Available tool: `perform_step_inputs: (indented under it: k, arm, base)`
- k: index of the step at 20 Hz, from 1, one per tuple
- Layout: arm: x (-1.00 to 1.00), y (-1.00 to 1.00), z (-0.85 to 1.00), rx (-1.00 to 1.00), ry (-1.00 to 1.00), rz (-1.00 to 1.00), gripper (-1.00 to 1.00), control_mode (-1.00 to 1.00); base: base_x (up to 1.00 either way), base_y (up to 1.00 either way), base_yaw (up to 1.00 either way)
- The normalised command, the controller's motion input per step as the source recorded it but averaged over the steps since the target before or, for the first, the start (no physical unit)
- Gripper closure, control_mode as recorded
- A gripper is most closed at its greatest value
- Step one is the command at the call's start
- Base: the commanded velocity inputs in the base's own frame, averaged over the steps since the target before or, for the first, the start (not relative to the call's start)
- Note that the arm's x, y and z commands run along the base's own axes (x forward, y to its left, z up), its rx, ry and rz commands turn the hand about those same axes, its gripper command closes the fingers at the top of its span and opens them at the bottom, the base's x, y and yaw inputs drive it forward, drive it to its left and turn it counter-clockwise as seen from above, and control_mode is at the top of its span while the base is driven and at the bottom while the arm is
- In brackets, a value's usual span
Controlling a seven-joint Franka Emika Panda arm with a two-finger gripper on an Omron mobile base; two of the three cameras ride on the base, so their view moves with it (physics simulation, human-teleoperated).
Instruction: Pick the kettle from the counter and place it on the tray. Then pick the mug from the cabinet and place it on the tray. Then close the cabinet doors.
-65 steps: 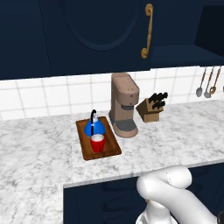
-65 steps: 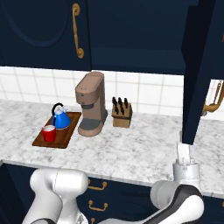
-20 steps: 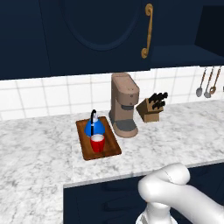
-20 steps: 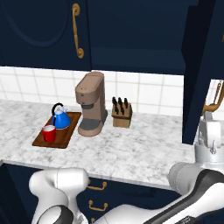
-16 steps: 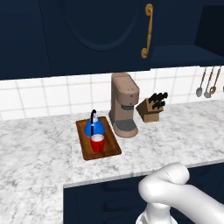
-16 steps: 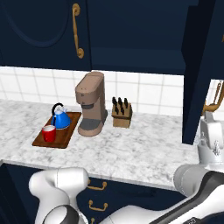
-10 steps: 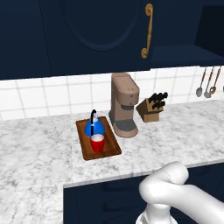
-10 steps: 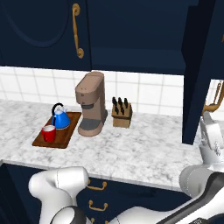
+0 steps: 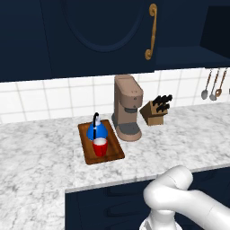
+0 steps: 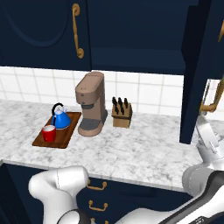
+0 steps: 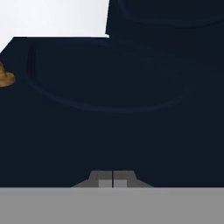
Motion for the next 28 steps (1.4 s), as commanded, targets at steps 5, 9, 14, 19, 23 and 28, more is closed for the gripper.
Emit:
perform_step_inputs:
  k: [5, 9, 14, 19, 23, 28]
  arm:
    - [0.01, 0.22, 0.15, 0.0, 0.0, 0.02, 1.0, -1.0]
    - [0.0, 0.38, 0.07, 0.0, 0.0, 0.0, 1.0, -1.0]
    - [0.0, 0.44, 0.11, 0.0, 0.0, 0.0, 1.0, -1.0]
    - [0.0, 0.43, 0.15, 0.0, 0.0, 0.0, 1.0, -1.0]
    - [0.0, 0.56, 0.09, -0.01, 0.0, 0.0, 1.0, -1.0]
    - [0.0, 0.45, 0.01, -0.03, 0.07, -0.01, 1.0, -1.0]
  base:
    - [0.0, 0.0, 0.0]
    - [0.0, 0.0, 0.0]
    - [0.0, 0.0, 0.0]
    - [0.0, 0.0, 0.0]
    - [0.0, 0.0, 0.0]
    - [0.0, 0.0, 0.0]
